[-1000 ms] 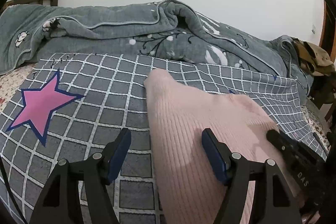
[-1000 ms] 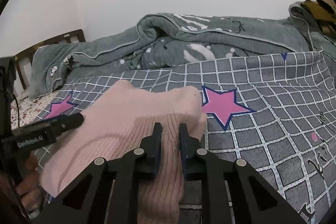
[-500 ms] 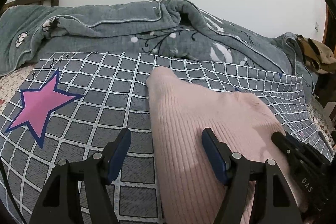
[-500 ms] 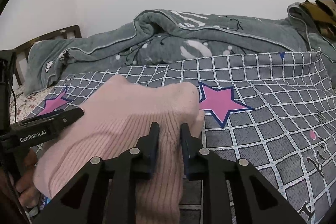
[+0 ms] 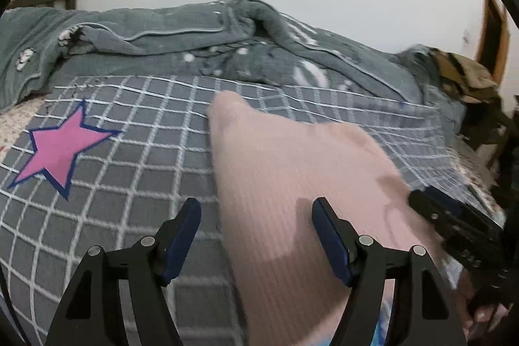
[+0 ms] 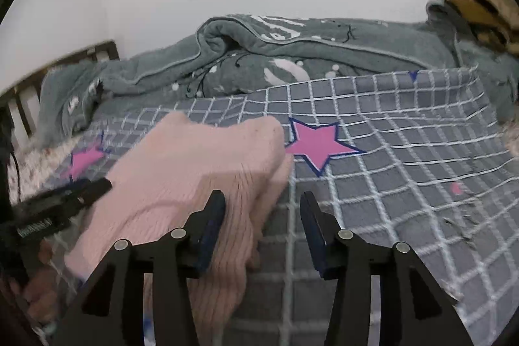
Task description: Fold small clothes
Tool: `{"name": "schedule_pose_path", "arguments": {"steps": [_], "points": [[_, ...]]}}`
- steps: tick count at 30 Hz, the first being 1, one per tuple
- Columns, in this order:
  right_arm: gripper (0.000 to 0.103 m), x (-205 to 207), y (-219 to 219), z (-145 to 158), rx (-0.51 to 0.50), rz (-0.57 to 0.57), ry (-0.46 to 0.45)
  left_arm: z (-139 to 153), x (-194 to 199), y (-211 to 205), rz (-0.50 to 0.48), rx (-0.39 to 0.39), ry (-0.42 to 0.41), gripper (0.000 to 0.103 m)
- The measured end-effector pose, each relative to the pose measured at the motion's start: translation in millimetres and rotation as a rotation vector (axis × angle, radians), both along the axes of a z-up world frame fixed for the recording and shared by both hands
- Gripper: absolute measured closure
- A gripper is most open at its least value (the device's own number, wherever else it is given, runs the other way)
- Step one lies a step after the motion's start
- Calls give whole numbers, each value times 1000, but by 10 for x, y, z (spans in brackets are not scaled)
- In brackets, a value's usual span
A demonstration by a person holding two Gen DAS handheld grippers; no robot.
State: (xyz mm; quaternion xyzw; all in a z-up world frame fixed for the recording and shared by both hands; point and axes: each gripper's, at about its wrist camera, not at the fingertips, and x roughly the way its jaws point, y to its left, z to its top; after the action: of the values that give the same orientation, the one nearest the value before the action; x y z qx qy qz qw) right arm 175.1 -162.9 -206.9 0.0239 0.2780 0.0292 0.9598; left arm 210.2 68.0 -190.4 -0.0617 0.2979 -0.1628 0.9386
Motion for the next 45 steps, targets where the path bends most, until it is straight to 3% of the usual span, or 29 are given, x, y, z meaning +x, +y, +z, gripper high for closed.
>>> {"name": "schedule_pose_path", "arguments": {"steps": [3, 6, 8, 16, 18, 20, 23, 32, 45], "points": [[57, -237, -21, 101, -15, -6, 16, 41, -231, -71, -81, -13, 11, 33], [57, -504, -113, 268, 42, -17, 32, 93, -485, -109, -25, 24, 0, 34], [57, -674, -165, 382, 68, -24, 49, 158, -646, -95, 6, 23, 36, 34], [55, -1464, -320, 871, 59, -53, 58, 822, -1491, -185, 99, 83, 11, 33], [48, -1674, -345, 1003, 53, -59, 52, 954, -1661, -227, 118, 101, 5, 23], [20, -1836, -346, 1097, 42, -59, 32, 1081, -1857, -268, 129, 118, -21, 17], [7, -2110, -316, 1235, 0, -52, -23, 1228, -2085, -285, 151, 127, -45, 13], [5, -2416, -394, 1374, 4, -69, -24, 1382, -2430, -398, 177, 157, -78, 11], [5, -2553, -422, 1449, 15, -80, -28, 1396, -2521, -463, 172, 173, -80, 11]]}}
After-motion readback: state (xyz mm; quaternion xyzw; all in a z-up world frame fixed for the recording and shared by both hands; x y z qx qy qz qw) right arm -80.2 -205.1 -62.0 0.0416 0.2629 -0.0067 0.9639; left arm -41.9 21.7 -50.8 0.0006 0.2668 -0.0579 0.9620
